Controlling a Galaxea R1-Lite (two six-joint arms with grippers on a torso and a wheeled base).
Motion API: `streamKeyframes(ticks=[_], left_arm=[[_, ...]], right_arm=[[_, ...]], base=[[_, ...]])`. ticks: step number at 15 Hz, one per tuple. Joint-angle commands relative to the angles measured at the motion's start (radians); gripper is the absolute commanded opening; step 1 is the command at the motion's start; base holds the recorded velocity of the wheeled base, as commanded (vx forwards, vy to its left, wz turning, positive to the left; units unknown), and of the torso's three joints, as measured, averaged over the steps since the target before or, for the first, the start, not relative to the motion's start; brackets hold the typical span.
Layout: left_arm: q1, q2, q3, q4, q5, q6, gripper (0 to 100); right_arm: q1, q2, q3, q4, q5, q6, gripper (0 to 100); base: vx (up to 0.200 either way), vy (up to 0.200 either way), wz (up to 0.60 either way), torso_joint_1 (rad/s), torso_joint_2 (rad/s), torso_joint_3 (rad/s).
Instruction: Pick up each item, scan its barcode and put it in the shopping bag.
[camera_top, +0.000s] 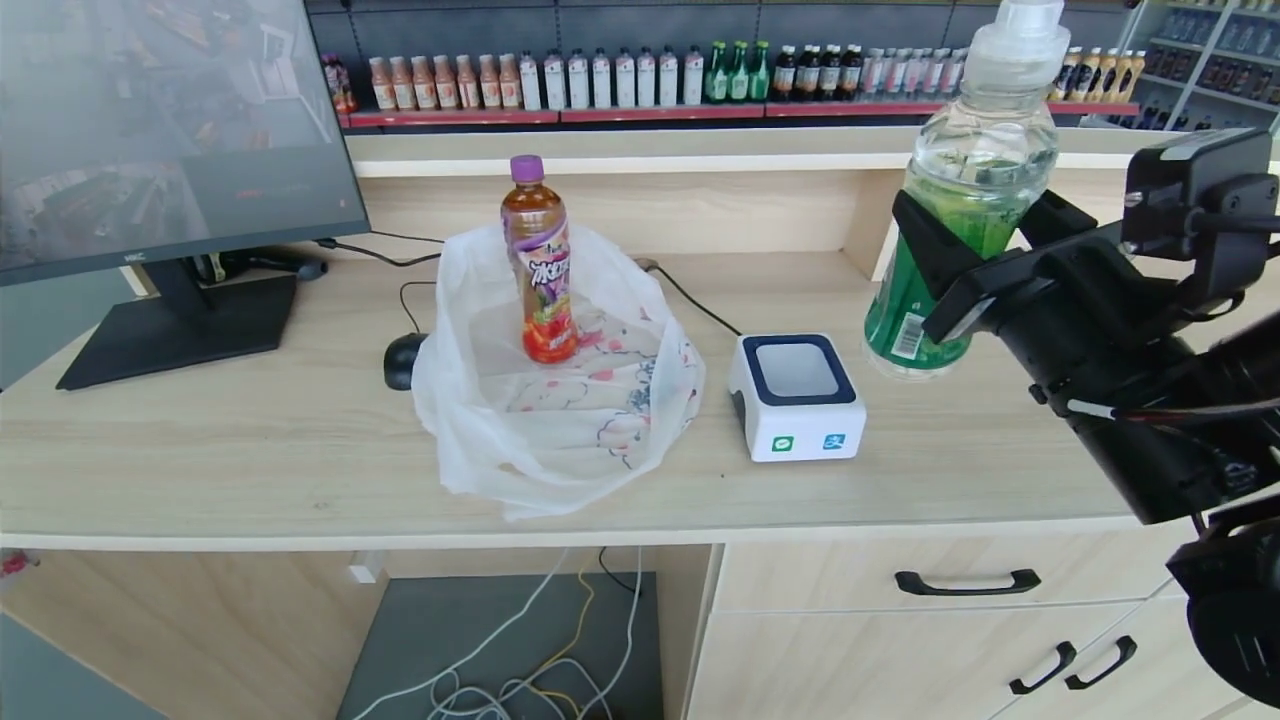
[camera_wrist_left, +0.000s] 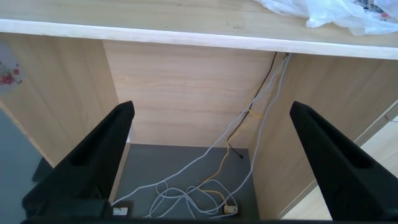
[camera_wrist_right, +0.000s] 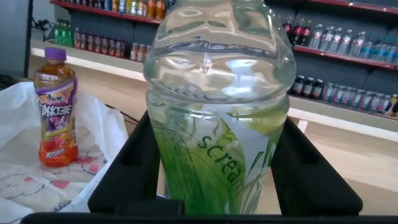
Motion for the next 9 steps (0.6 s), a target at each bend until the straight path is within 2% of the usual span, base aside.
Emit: streamKeyframes(ticks=[1, 3, 6, 9], left_arm=[[0.001, 0.000, 0.000, -0.001, 0.000, 0.000, 100], [0.001, 0.000, 0.000, -0.001, 0.000, 0.000, 100], [0.001, 0.000, 0.000, -0.001, 0.000, 0.000, 100], [0.001, 0.000, 0.000, -0.001, 0.000, 0.000, 100]], right_arm=[[0.049, 0.024, -0.089, 0.062, -0.003, -0.070, 0], [0.065, 0.033, -0.155, 0.102, -0.001, -0.146, 0], [0.075, 0.049, -0.161, 0.079, 0.006, -0.266, 0], [0.172, 0.113, -0.161, -0.007, 0.022, -0.355, 0]], base=[[0.000, 0.000, 0.00, 0.000, 0.00, 0.000], [0.000, 0.000, 0.00, 0.000, 0.00, 0.000], [0.000, 0.000, 0.00, 0.000, 0.00, 0.000], [0.000, 0.000, 0.00, 0.000, 0.00, 0.000]])
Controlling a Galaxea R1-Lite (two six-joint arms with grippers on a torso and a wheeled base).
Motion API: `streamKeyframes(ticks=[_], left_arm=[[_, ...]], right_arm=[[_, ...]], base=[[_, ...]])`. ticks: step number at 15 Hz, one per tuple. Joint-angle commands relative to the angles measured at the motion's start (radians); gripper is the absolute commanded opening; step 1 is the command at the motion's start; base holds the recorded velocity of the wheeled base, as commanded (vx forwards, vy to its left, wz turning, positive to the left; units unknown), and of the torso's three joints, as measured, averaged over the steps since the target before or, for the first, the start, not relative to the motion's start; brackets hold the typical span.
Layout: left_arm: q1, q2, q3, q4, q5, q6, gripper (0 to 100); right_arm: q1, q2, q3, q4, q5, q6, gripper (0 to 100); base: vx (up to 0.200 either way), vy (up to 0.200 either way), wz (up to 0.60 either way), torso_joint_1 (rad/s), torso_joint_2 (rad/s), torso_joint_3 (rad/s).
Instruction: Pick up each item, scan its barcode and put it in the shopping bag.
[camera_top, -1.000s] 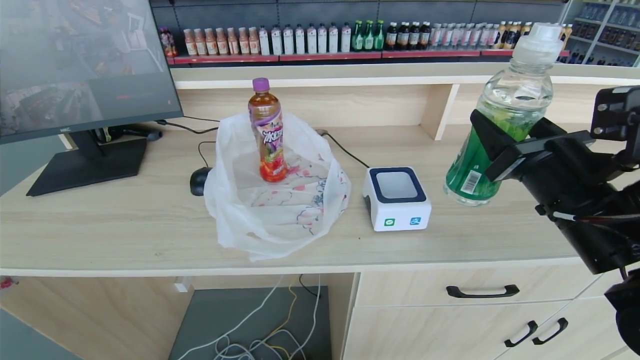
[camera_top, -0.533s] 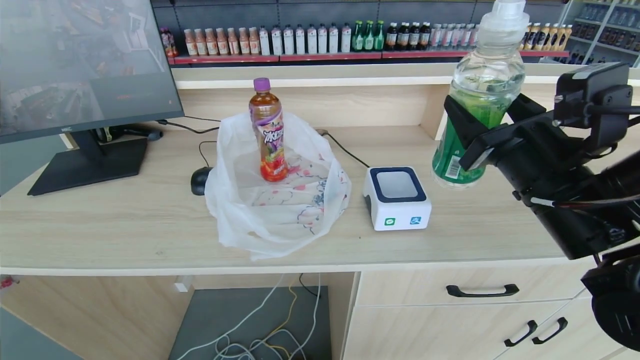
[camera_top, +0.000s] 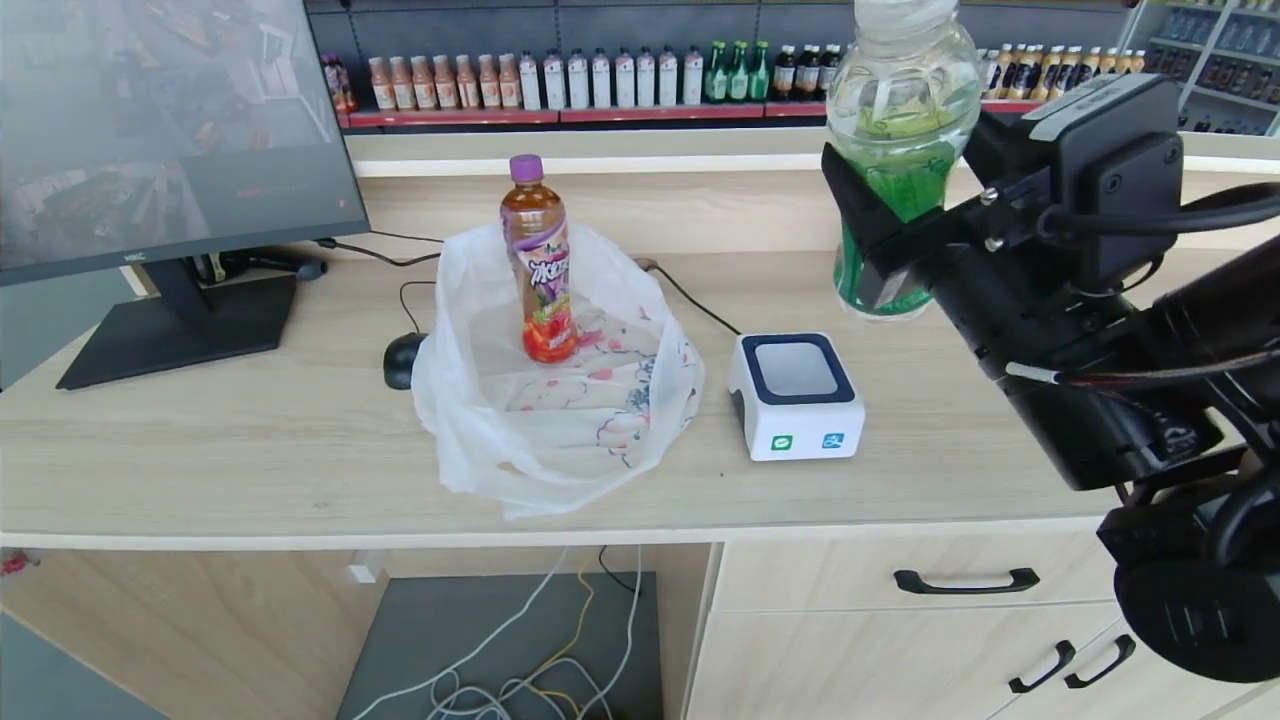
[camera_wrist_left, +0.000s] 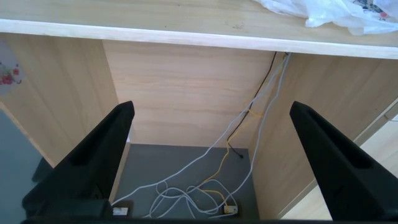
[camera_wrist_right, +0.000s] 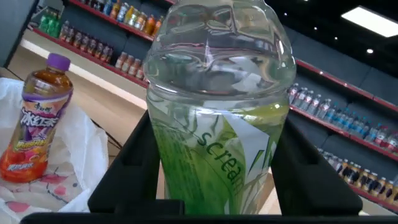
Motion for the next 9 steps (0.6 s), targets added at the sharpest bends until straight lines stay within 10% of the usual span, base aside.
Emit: streamKeyframes(ticks=[1, 9], left_arm=[[0.001, 0.000, 0.000, -0.001, 0.000, 0.000, 100], [0.001, 0.000, 0.000, -0.001, 0.000, 0.000, 100]], right_arm=[[0.059, 0.055, 0.001, -0.005, 0.034, -0.033, 0], [0.062, 0.170, -0.025, -0.005, 0.314, -0.167, 0]], base=[[0.000, 0.000, 0.00, 0.000, 0.00, 0.000], [0.000, 0.000, 0.00, 0.000, 0.00, 0.000]])
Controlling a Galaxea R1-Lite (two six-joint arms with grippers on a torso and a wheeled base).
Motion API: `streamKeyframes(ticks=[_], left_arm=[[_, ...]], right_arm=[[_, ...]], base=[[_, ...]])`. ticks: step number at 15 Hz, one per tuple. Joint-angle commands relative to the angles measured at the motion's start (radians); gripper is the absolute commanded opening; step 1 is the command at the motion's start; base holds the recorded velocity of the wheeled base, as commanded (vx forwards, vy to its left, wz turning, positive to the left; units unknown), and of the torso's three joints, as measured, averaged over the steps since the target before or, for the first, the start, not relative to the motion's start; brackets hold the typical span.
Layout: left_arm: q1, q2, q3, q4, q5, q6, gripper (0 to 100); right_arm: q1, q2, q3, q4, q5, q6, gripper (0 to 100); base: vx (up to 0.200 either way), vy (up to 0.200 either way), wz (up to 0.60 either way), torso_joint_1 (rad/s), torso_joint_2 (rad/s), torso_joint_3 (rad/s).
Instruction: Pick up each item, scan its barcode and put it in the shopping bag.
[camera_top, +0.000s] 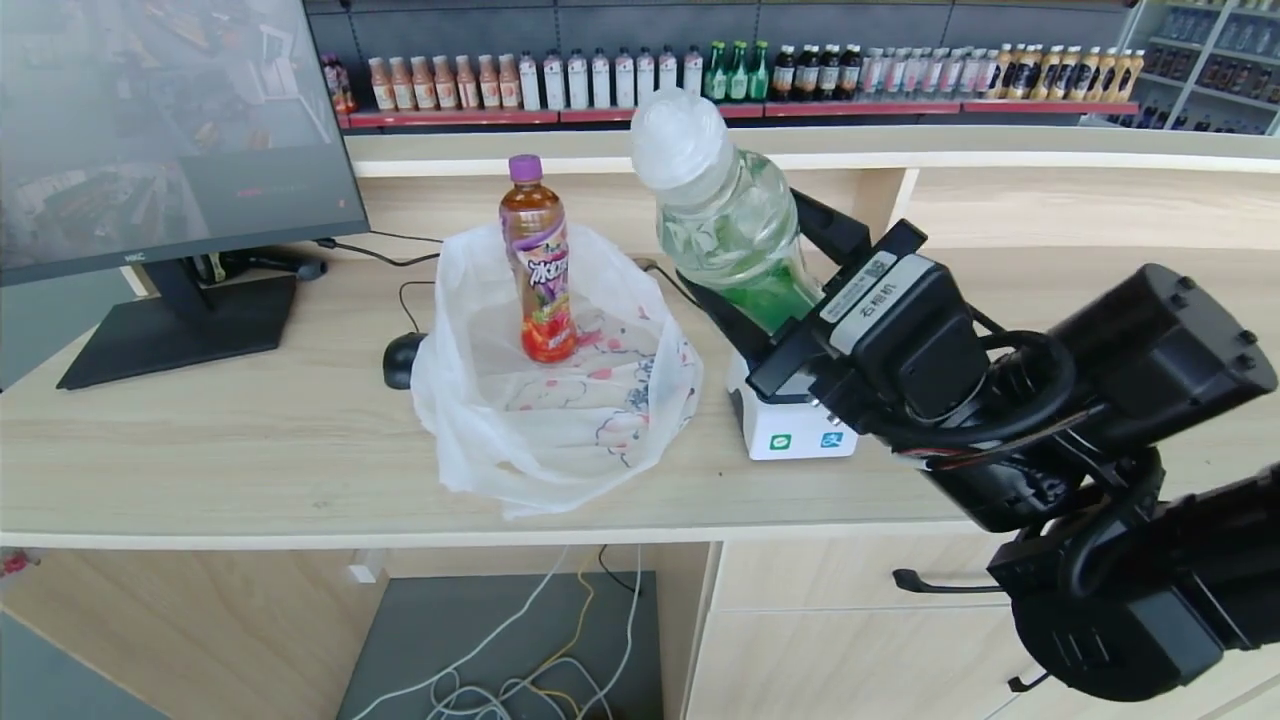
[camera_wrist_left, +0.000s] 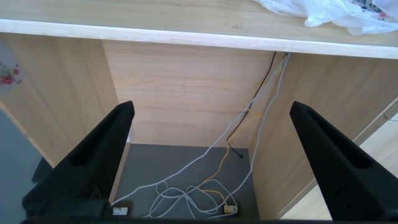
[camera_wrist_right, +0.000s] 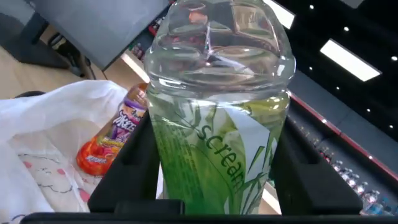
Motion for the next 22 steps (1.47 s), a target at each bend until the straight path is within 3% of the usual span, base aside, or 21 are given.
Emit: streamKeyframes(ticks=[1, 9, 12, 18, 22], left_arm=[[0.001, 0.000, 0.000, 0.000, 0.000, 0.000, 100], [0.001, 0.000, 0.000, 0.000, 0.002, 0.000, 100], [0.001, 0.000, 0.000, 0.000, 0.002, 0.000, 100], [0.001, 0.000, 0.000, 0.000, 0.002, 0.000, 100], [0.001, 0.000, 0.000, 0.000, 0.000, 0.000, 100]], right_arm=[[-0.006, 0.060, -0.007, -0.001, 0.029, -0.010, 0], [-0.141, 0.132, -0.094, -0.001, 0.259, -0.034, 0], [-0.145, 0.152, -0.129, -0.001, 0.286, -0.039, 0], [-0.233, 0.167, -0.131, -0.001, 0.444, -0.099, 0], [-0.243, 0.209, -0.178, -0.001, 0.473, -0.102, 0]], base=[[0.000, 0.000, 0.00, 0.000, 0.00, 0.000], [0.000, 0.000, 0.00, 0.000, 0.00, 0.000], [0.000, 0.000, 0.00, 0.000, 0.00, 0.000], [0.000, 0.000, 0.00, 0.000, 0.00, 0.000], [0.000, 0.000, 0.00, 0.000, 0.00, 0.000]])
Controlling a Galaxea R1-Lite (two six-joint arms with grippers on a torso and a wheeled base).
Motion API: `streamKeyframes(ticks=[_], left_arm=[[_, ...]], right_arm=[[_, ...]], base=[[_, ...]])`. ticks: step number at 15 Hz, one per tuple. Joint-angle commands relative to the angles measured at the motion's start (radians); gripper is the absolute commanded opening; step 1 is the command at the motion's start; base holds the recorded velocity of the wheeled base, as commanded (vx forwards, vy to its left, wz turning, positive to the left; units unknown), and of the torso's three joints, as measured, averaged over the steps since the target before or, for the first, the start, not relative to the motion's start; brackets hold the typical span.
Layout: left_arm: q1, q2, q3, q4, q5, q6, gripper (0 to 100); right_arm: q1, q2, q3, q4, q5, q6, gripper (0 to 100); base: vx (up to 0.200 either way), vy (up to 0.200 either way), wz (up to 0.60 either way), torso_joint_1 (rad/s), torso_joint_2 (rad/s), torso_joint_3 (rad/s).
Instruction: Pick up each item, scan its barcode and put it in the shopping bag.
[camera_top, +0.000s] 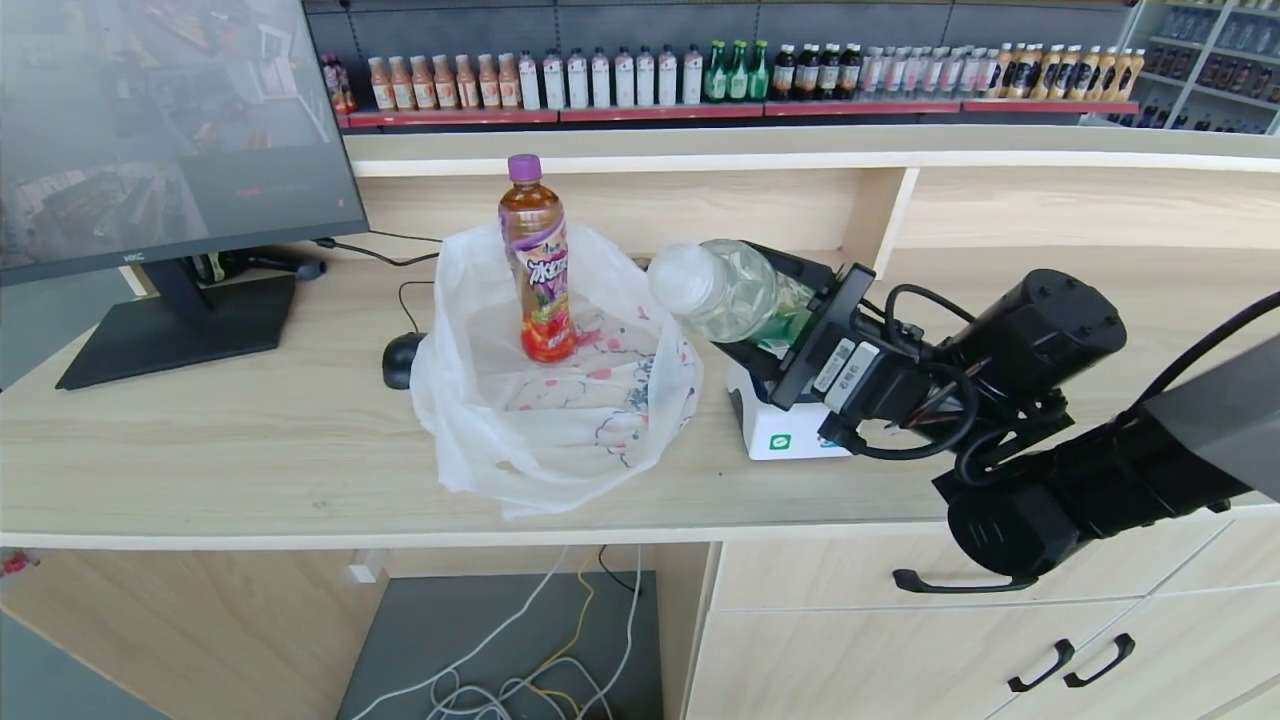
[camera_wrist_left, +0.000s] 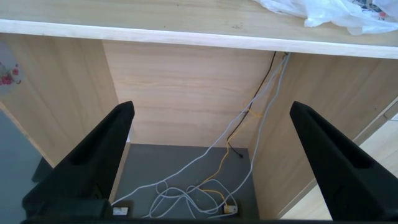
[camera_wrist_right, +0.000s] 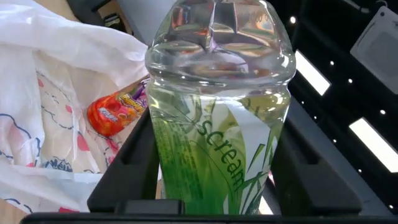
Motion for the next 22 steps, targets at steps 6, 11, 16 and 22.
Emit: streamKeyframes(ticks=[6, 11, 16, 22], left_arm=[[0.000, 0.000, 0.000, 0.000, 0.000, 0.000, 100], [0.000, 0.000, 0.000, 0.000, 0.000, 0.000, 100], [0.000, 0.000, 0.000, 0.000, 0.000, 0.000, 100], [0.000, 0.000, 0.000, 0.000, 0.000, 0.000, 100]], right_arm=[[-0.002, 0.029, -0.032, -0.001, 0.007, 0.005, 0], [-0.003, 0.030, -0.006, -0.001, 0.030, -0.001, 0], [-0.002, 0.030, -0.006, -0.001, 0.030, -0.001, 0], [-0.002, 0.030, -0.006, -0.001, 0.028, -0.001, 0]], base=[[0.000, 0.000, 0.00, 0.000, 0.00, 0.000], [0.000, 0.000, 0.00, 0.000, 0.00, 0.000], [0.000, 0.000, 0.00, 0.000, 0.00, 0.000], [0.000, 0.000, 0.00, 0.000, 0.00, 0.000]])
